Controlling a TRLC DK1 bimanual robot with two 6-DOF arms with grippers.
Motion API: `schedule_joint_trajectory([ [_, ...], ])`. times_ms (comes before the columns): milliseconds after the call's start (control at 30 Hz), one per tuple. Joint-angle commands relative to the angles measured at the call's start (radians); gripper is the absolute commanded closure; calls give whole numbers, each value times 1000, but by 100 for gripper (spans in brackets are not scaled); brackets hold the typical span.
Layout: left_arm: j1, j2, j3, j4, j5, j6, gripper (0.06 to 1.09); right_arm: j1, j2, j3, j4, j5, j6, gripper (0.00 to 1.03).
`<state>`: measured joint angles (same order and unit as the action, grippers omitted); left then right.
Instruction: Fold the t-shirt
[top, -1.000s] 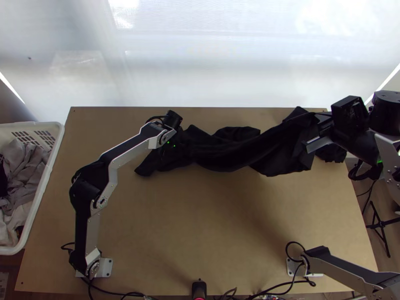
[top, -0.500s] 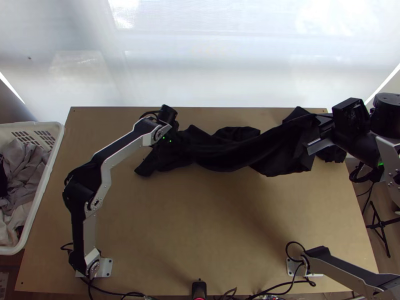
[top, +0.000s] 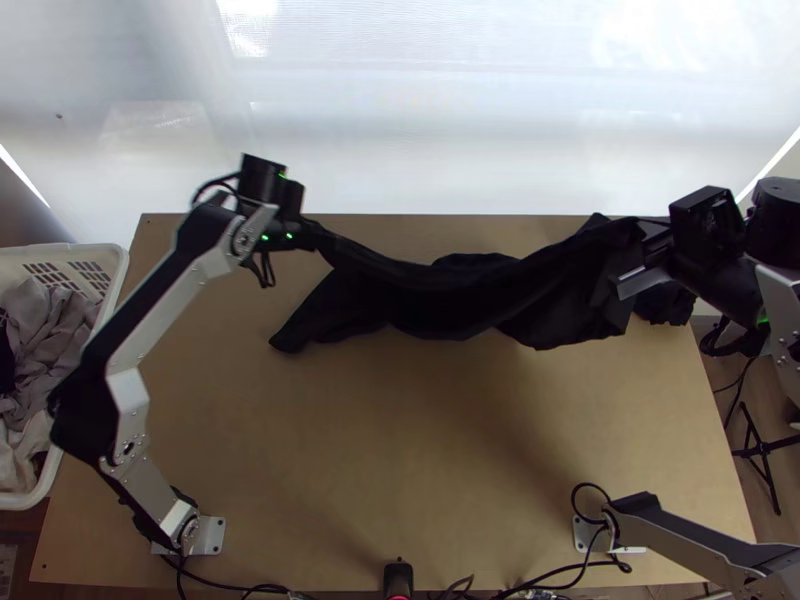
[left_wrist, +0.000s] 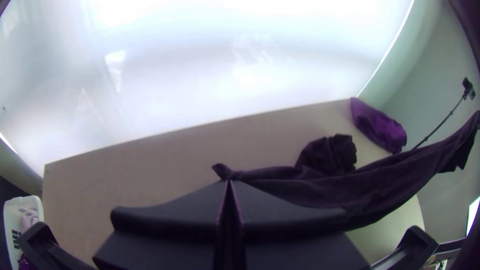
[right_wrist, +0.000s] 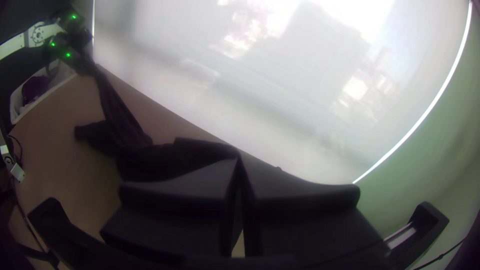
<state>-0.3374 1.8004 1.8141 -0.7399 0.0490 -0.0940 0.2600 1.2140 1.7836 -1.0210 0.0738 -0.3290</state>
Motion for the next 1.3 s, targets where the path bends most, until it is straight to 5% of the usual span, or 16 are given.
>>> schedule_joint_trajectory([
  [0,124,-119,183,-72,5,2,105,-47,47,48,55,6,-16,100],
  [300,276,-210,386,-16,3,57,105,-54,177,255,190,6,-27,100],
  [467,301,-314,398,59,3,92,105,45,196,344,286,49,-68,100],
  [667,293,-461,401,79,3,137,105,197,139,344,392,110,-133,100],
  [900,284,-635,401,42,2,212,105,239,22,329,444,127,-137,100],
  [1267,334,-794,409,20,-5,298,105,251,-194,238,527,135,-294,100],
])
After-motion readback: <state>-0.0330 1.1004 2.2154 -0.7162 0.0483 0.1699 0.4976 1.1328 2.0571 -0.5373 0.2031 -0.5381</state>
